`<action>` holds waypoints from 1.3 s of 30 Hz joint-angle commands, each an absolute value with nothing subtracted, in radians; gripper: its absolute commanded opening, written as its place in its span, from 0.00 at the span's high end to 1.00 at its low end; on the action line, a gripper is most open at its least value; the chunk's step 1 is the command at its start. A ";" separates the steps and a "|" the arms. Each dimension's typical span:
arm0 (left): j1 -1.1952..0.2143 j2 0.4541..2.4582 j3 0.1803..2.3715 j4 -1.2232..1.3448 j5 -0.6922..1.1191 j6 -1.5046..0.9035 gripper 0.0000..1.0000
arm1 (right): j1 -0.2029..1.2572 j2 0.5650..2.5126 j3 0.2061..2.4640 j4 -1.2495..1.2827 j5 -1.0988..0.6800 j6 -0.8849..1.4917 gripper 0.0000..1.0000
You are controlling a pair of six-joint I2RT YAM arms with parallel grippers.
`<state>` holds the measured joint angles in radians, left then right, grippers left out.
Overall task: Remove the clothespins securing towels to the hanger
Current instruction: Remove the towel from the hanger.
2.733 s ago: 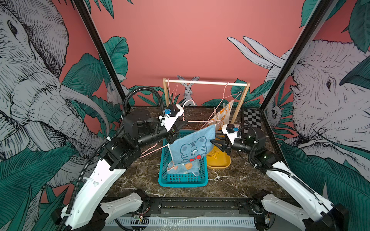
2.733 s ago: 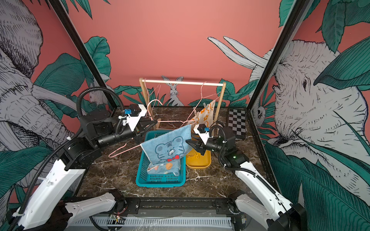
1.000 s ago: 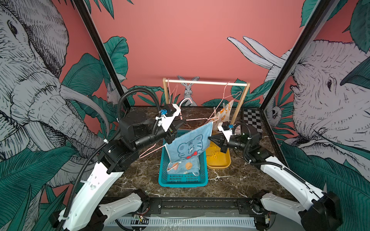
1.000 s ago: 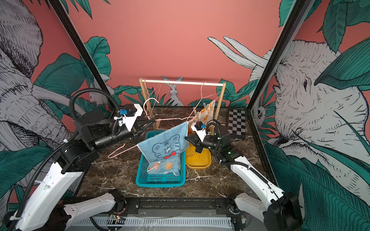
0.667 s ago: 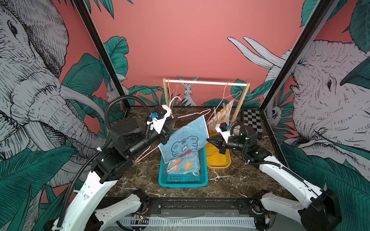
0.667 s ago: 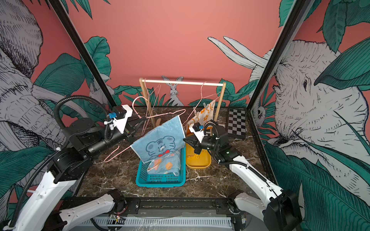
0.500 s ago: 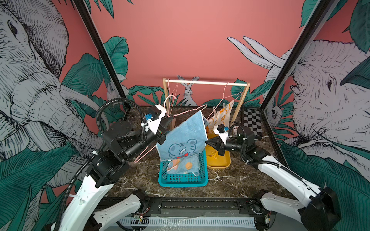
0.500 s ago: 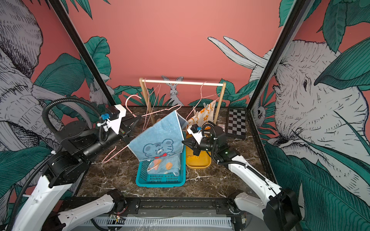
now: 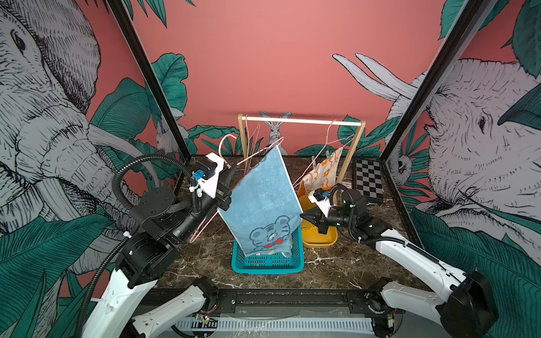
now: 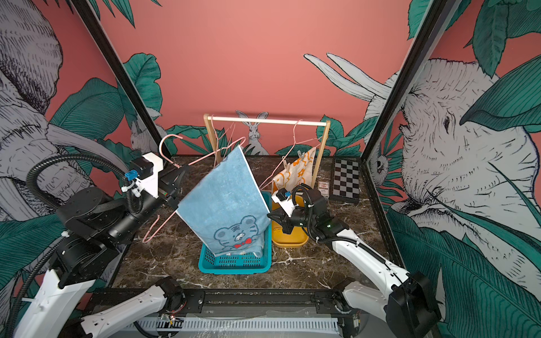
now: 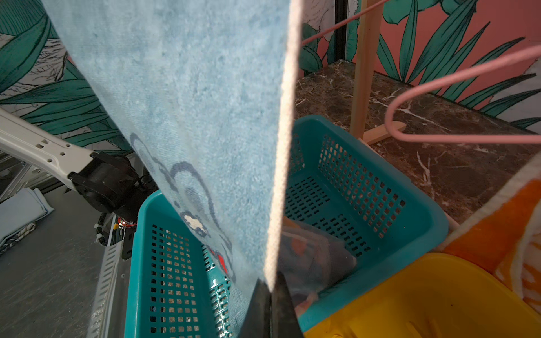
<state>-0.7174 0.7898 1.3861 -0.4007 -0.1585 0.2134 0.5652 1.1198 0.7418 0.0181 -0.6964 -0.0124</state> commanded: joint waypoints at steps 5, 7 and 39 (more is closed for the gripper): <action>-0.716 0.759 1.369 -0.313 -0.243 0.230 1.00 | 0.571 1.122 0.724 0.004 -0.655 -0.025 1.00; -0.716 0.758 1.369 -0.316 -0.251 0.230 1.00 | 0.572 1.121 0.718 0.010 -0.657 -0.021 1.00; -0.716 0.749 1.344 -0.316 -0.272 0.227 1.00 | 0.674 1.221 0.800 0.015 -0.589 -0.020 1.00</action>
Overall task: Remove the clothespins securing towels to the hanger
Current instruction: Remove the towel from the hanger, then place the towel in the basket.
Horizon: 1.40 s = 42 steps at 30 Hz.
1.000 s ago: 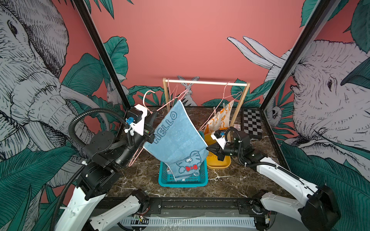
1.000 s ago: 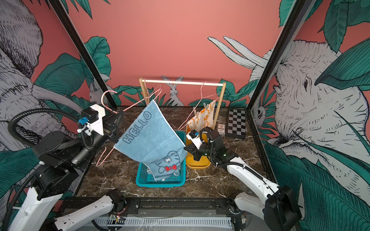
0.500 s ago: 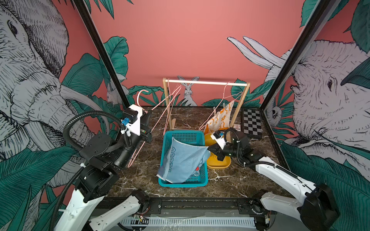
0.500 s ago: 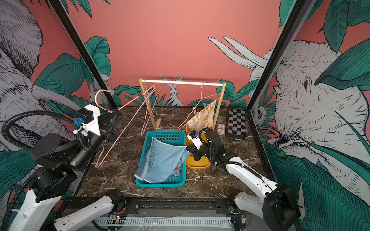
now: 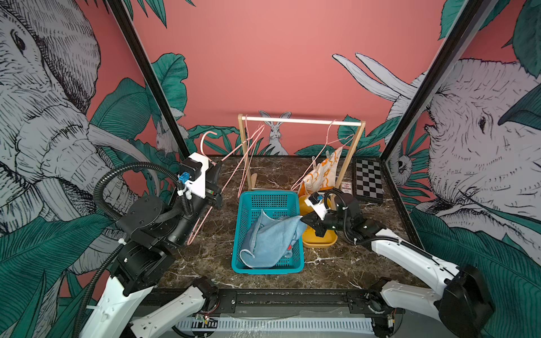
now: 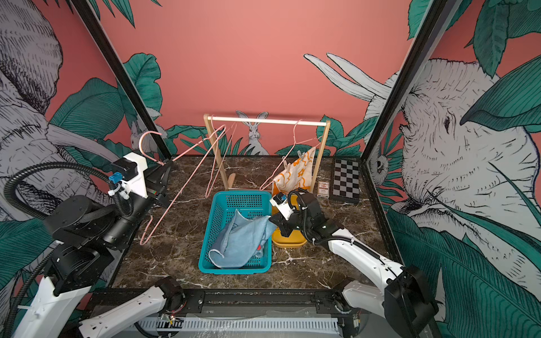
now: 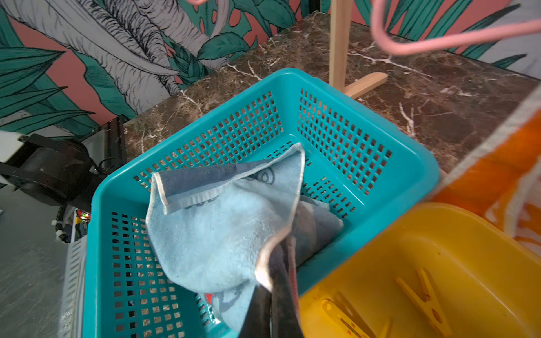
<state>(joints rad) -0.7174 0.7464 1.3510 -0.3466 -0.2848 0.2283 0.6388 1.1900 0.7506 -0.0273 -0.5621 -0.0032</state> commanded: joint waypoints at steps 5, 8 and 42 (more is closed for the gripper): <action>-0.716 0.754 1.346 -0.323 -0.267 0.226 1.00 | 0.733 1.317 0.874 0.013 -0.564 -0.032 1.00; -0.716 0.754 1.345 -0.327 -0.265 0.224 1.00 | 0.761 1.375 0.916 0.001 -0.544 -0.035 1.00; -0.716 0.874 1.295 -0.292 -0.230 0.131 1.00 | 0.818 1.239 0.792 0.153 -0.206 -0.048 0.44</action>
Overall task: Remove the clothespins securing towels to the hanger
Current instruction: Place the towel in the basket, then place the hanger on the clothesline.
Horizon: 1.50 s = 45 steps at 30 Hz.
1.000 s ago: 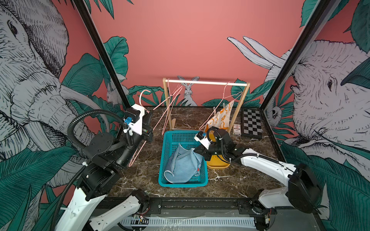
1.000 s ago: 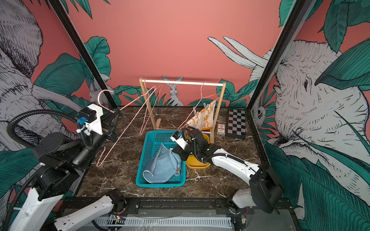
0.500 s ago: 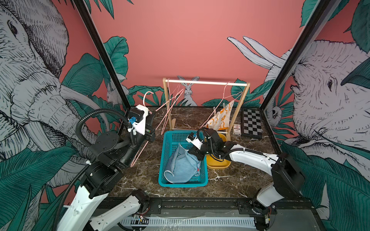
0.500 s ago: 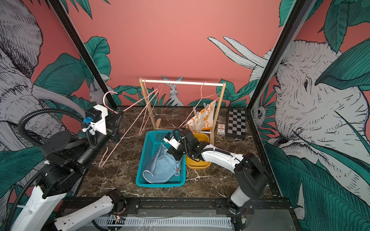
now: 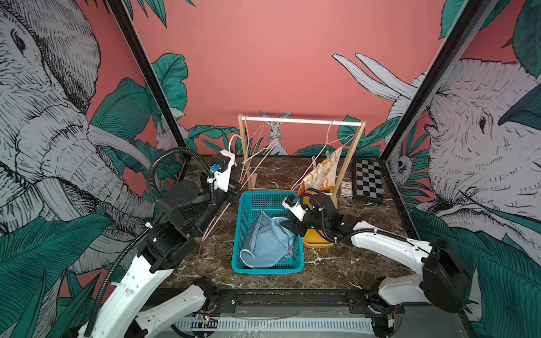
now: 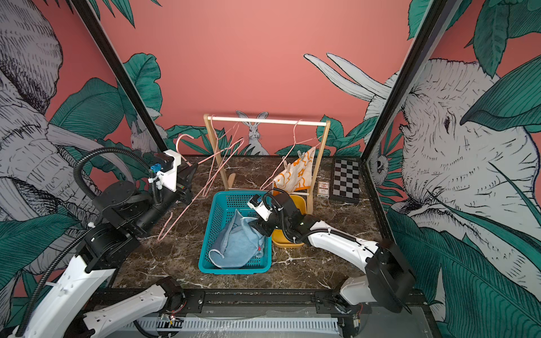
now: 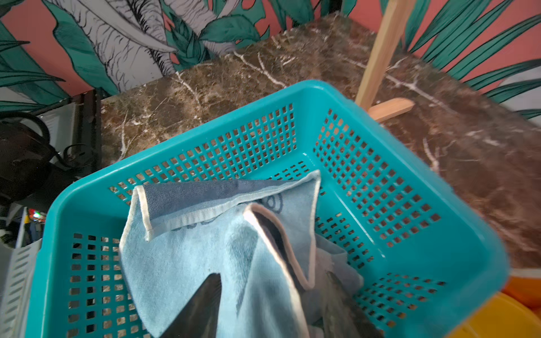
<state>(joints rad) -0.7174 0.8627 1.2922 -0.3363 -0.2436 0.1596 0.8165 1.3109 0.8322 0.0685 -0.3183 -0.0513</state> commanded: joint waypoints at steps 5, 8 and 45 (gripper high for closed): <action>-0.715 0.936 1.314 -0.289 -0.243 0.127 1.00 | 0.796 1.090 0.722 0.118 -0.101 -0.046 0.43; -0.708 0.975 1.332 -0.290 -0.249 0.133 1.00 | 0.772 1.013 0.693 0.091 -0.082 -0.040 0.42; -0.344 1.470 1.631 -0.189 0.155 -0.072 1.00 | 0.721 0.816 0.603 0.023 -0.064 -0.002 0.41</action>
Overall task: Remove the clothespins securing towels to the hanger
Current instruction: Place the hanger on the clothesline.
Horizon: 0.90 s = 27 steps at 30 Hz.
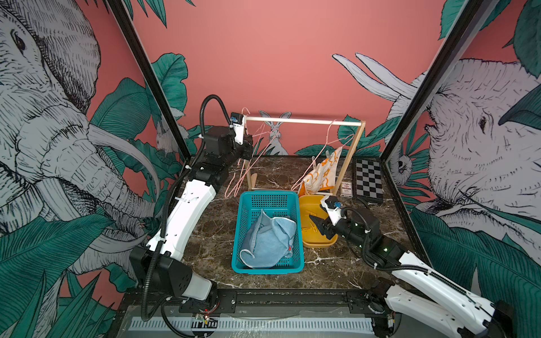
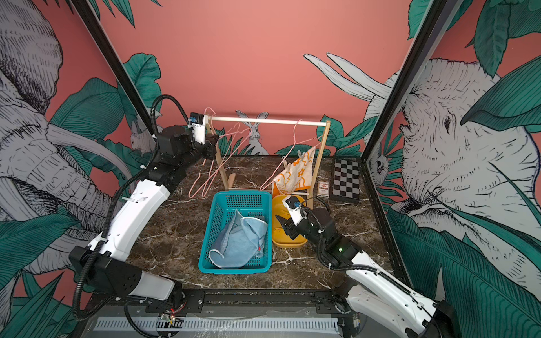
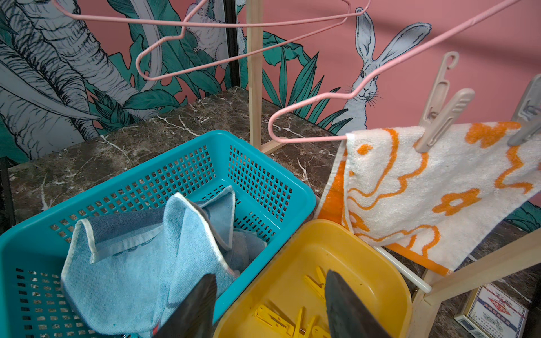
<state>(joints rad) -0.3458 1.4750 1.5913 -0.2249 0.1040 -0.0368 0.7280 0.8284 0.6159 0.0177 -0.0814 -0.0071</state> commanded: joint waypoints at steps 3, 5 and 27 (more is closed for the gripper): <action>-0.344 1.483 1.637 -0.194 0.167 -0.078 1.00 | 0.720 0.816 0.599 0.023 -0.063 0.000 0.41; -0.344 1.490 1.640 -0.206 0.170 -0.081 1.00 | 0.718 0.814 0.598 0.023 -0.063 0.000 0.41; -0.344 1.527 1.604 -0.267 0.140 -0.100 0.93 | 0.714 0.810 0.580 0.025 -0.063 0.009 0.41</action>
